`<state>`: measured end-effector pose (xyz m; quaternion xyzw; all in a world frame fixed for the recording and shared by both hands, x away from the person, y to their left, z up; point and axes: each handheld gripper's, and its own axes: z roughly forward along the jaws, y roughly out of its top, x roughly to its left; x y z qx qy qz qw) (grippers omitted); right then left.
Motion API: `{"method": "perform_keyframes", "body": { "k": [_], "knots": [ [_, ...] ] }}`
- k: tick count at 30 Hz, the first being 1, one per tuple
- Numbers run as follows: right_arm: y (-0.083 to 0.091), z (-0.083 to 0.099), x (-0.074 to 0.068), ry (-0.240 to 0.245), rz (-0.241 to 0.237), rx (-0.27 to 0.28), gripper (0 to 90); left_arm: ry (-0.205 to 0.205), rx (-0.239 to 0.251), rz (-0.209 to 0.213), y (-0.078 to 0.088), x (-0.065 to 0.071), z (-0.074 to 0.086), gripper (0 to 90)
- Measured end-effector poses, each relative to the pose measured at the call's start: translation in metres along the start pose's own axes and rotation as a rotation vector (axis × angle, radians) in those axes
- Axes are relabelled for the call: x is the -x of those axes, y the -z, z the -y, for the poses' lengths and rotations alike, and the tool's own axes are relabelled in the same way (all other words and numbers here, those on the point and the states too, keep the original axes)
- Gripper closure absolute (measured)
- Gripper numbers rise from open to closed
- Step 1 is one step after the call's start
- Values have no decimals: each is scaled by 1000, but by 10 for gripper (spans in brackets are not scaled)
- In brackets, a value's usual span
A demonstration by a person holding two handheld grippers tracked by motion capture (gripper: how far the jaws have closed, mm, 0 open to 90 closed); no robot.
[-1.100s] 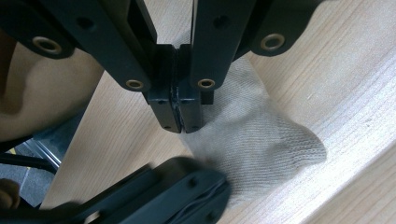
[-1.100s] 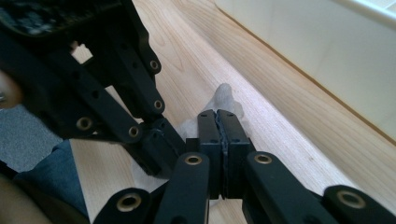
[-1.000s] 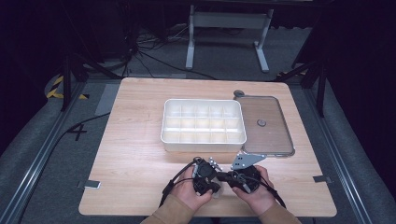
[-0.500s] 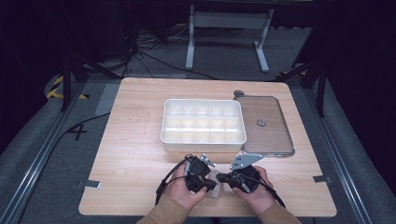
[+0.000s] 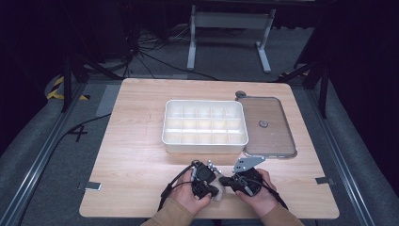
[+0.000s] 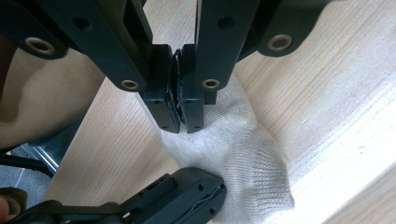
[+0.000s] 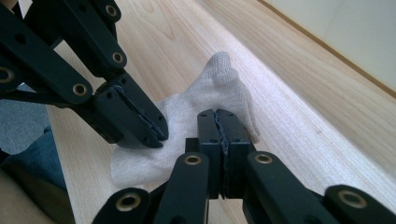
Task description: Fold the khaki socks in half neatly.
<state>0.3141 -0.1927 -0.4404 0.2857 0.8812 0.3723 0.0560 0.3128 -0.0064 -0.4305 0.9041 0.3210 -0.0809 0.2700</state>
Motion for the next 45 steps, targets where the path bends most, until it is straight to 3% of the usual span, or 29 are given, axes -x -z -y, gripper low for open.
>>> {"method": "perform_keyframes", "body": {
  "k": [10, 18, 28, 37, 45],
  "knots": [
    [9, 0, 1, -23, -5, -3, 848, 21, -10, 5, -3, -1, 0, 884],
    [14, -3, 6, -111, -18, -34, 649, 20, -13, -10, -4, 2, 0, 888],
    [5, -6, 6, -133, -40, -48, 549, 23, -2, -24, -5, 6, 3, 893],
    [-4, -4, 9, -153, -59, -74, 532, 17, -6, -24, -4, 6, 5, 896],
    [-11, -2, 14, -186, -106, -84, 533, 26, 1, -18, -4, 5, 6, 896]
  ]
}}
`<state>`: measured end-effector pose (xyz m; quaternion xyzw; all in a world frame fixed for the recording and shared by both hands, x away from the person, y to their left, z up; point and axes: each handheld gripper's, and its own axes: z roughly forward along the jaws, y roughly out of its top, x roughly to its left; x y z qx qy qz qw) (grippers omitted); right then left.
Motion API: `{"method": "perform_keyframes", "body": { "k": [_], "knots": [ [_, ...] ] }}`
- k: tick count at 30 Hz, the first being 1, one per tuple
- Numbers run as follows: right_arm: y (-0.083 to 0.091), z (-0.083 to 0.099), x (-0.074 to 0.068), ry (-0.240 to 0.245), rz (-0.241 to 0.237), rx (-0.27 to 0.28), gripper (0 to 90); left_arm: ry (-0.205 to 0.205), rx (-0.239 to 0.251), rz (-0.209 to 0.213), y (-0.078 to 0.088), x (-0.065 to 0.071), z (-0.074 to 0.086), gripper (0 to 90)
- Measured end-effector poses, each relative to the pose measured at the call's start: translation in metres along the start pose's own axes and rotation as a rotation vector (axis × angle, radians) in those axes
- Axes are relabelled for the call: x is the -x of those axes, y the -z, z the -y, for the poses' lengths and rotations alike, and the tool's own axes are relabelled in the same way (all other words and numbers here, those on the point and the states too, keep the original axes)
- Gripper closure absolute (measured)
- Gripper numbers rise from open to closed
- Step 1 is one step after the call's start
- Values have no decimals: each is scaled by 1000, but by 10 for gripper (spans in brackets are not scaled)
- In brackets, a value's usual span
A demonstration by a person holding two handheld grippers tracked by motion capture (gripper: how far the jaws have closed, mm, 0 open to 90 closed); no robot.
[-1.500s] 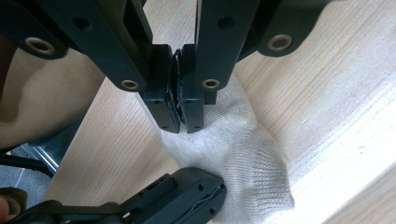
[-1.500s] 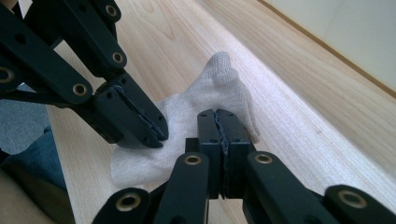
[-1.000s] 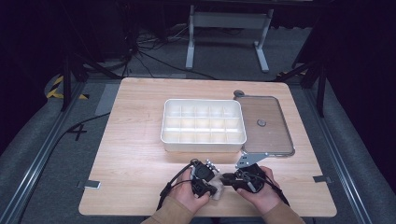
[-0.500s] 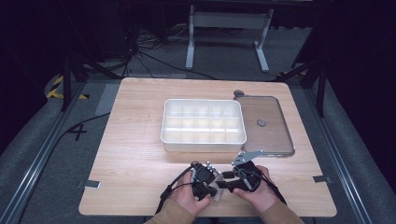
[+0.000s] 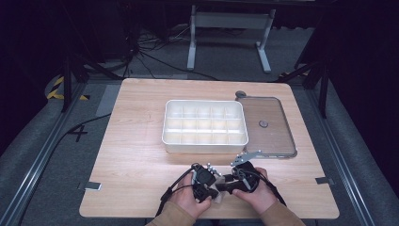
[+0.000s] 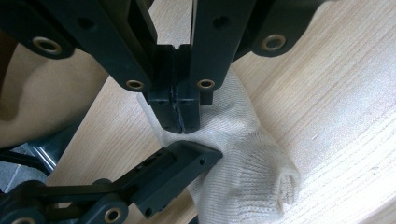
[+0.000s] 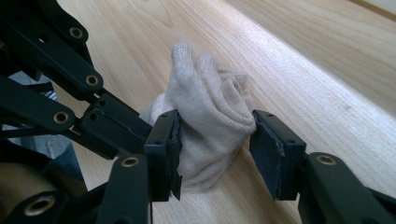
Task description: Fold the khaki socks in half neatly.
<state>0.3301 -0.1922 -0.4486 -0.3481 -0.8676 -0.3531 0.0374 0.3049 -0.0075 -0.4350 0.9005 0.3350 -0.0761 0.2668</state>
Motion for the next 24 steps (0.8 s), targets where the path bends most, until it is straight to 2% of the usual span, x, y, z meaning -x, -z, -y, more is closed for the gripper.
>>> {"method": "perform_keyframes", "body": {
  "k": [6, 10, 13, 24],
  "knots": [
    [-4, 2, 5, -28, -71, -2, 609, 1, -1, -5, 0, 1, 0, 896],
    [-5, 2, 7, -32, -88, -2, 652, 0, -2, -6, 0, 1, 1, 896],
    [-5, 2, 7, -28, -113, -2, 738, -2, -2, -6, 0, 1, 1, 896],
    [-3, 0, 2, -1, -88, -2, 791, -15, 10, -3, 1, 1, 2, 892]
  ]
}}
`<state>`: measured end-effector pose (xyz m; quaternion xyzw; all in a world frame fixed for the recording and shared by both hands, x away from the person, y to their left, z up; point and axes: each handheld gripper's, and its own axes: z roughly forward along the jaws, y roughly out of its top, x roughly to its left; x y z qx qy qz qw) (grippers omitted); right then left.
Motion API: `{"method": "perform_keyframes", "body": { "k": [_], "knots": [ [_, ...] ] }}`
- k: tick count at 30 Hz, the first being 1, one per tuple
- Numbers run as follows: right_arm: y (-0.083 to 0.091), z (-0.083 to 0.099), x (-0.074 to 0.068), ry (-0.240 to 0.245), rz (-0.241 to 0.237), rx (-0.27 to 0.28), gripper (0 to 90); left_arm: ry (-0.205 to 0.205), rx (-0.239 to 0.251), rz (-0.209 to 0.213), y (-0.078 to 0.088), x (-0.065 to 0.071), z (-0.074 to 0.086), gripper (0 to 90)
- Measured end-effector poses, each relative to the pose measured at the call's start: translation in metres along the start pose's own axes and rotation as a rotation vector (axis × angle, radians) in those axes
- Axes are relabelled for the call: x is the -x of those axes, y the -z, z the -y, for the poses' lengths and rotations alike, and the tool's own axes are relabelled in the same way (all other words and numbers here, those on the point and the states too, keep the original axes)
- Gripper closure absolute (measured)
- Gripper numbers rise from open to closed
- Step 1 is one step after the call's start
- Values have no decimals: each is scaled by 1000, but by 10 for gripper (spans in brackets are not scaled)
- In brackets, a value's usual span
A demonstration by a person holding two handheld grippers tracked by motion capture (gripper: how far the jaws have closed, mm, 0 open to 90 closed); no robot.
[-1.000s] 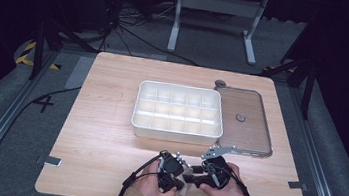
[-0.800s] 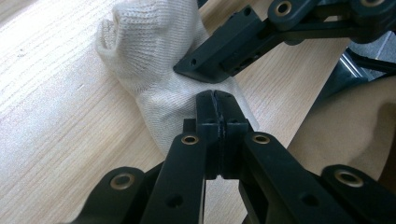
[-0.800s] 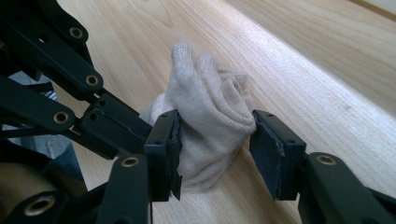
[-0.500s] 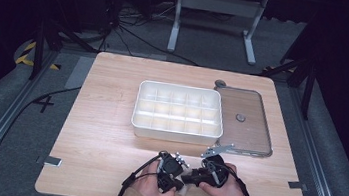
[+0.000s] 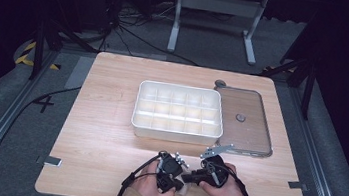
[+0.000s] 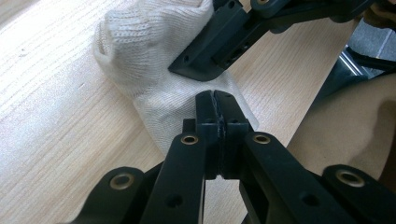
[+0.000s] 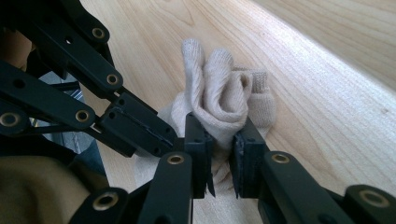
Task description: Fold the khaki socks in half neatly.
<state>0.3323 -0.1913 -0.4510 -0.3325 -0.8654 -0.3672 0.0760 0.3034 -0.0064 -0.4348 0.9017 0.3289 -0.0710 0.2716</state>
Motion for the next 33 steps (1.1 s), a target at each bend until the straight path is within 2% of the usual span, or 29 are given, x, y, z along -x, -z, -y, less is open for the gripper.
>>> {"method": "perform_keyframes", "body": {
  "k": [1, 2, 3, 5, 10, 11, 15, 24, 33],
  "knots": [
    [0, 0, 0, 3, 4, 0, 793, -7, -7, -1, 1, 0, 0, 891],
    [1, 0, -1, -1, 3, 2, 794, -10, 8, 4, 1, 0, 0, 884],
    [1, -1, -1, -1, 0, 1, 795, -19, -6, 10, 2, 0, -1, 869],
    [2, -1, -1, 0, 4, 0, 797, -12, -4, 24, 4, -1, -1, 840],
    [5, -3, -4, 9, -8, 1, 798, -17, 0, 24, 11, -3, -1, 820],
    [5, -3, -4, 10, -10, 2, 798, -7, 2, 23, 13, -3, -1, 817],
    [8, -4, -4, 13, -13, 5, 798, -5, 35, 29, 21, -7, -1, 794],
    [16, -7, -5, 27, -15, 17, 798, 5, 61, 22, 39, -15, 0, 794],
    [25, -12, -4, 30, -3, 27, 797, 21, 60, 7, 52, -24, 0, 778]
  ]
}}
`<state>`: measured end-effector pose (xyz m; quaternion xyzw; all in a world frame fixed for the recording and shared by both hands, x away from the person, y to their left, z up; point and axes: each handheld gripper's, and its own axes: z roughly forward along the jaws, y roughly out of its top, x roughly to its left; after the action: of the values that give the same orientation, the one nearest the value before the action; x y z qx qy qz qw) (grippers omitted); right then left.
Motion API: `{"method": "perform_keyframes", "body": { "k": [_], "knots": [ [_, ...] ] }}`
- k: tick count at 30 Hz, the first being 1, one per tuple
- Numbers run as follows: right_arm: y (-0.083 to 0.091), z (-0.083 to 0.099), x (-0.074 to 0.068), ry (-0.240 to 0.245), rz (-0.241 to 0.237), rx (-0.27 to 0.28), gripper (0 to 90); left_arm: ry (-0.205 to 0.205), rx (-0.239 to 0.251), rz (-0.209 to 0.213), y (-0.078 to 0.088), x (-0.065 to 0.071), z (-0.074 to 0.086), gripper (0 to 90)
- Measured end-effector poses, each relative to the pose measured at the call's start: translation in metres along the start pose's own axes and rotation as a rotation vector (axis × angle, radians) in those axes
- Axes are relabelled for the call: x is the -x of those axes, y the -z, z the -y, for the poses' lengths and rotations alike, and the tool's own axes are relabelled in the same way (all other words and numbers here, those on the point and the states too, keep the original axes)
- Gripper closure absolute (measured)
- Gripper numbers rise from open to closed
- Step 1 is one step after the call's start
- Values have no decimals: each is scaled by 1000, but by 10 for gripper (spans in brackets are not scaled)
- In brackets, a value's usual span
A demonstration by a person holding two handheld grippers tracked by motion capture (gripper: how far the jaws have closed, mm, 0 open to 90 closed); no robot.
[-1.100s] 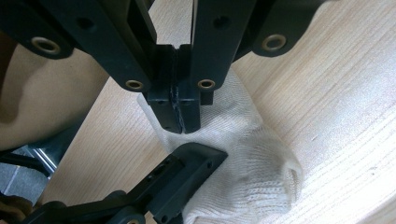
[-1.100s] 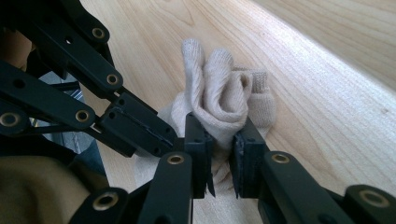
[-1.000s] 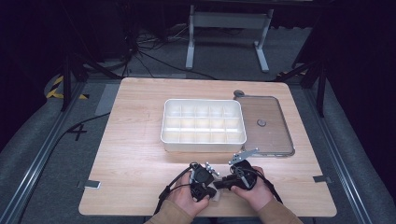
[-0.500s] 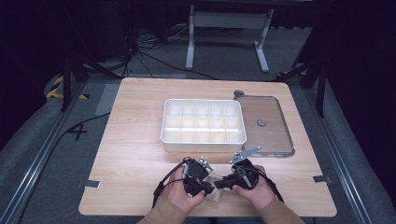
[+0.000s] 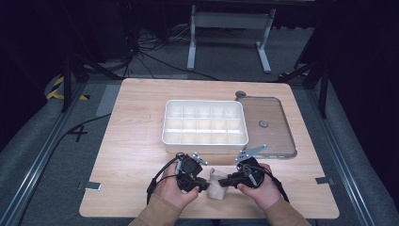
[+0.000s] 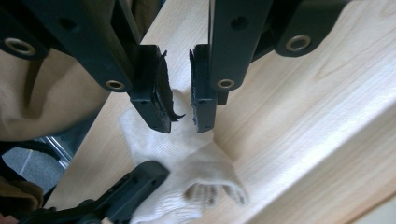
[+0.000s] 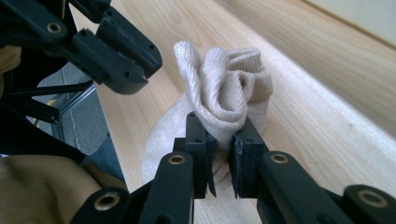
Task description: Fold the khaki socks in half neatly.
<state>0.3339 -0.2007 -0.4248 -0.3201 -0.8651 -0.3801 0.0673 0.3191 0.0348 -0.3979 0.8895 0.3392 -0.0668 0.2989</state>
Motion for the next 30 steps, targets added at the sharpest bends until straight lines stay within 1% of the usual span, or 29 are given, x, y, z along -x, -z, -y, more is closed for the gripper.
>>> {"method": "perform_keyframes", "body": {
  "k": [5, 7, 8, 12, 14, 15, 18, 19, 21, 23, 30],
  "knots": [
    [5, -1, 2, -6, 7, 9, 796, 5, 10, -11, 6, -5, 1, 774],
    [9, -2, 3, -6, 12, 15, 796, 22, 12, -14, 10, -7, 1, 772],
    [11, -3, 4, -4, 15, 18, 796, 19, 22, -15, 11, -9, 2, 770],
    [20, -10, 4, 0, 28, 28, 796, 33, 35, -18, 16, -12, 3, 768],
    [24, -13, 4, 8, 38, 30, 795, 27, 38, -17, 17, -14, 3, 767],
    [27, -15, 4, 15, 44, 33, 795, 36, 38, -17, 18, -14, 3, 768],
    [33, -19, 4, 15, 58, 36, 795, 30, 44, -19, 19, -15, 3, 767],
    [35, -20, 5, 13, 61, 37, 795, 38, 51, -15, 19, -15, 3, 767],
    [38, -22, 6, 18, 69, 40, 794, 36, 50, -22, 20, -17, 3, 766],
    [40, -24, 8, 21, 74, 38, 794, 47, 51, -18, 21, -17, 4, 763],
    [49, -27, 10, 17, 92, 39, 794, 43, 57, -15, 23, -20, 4, 763]
  ]
}}
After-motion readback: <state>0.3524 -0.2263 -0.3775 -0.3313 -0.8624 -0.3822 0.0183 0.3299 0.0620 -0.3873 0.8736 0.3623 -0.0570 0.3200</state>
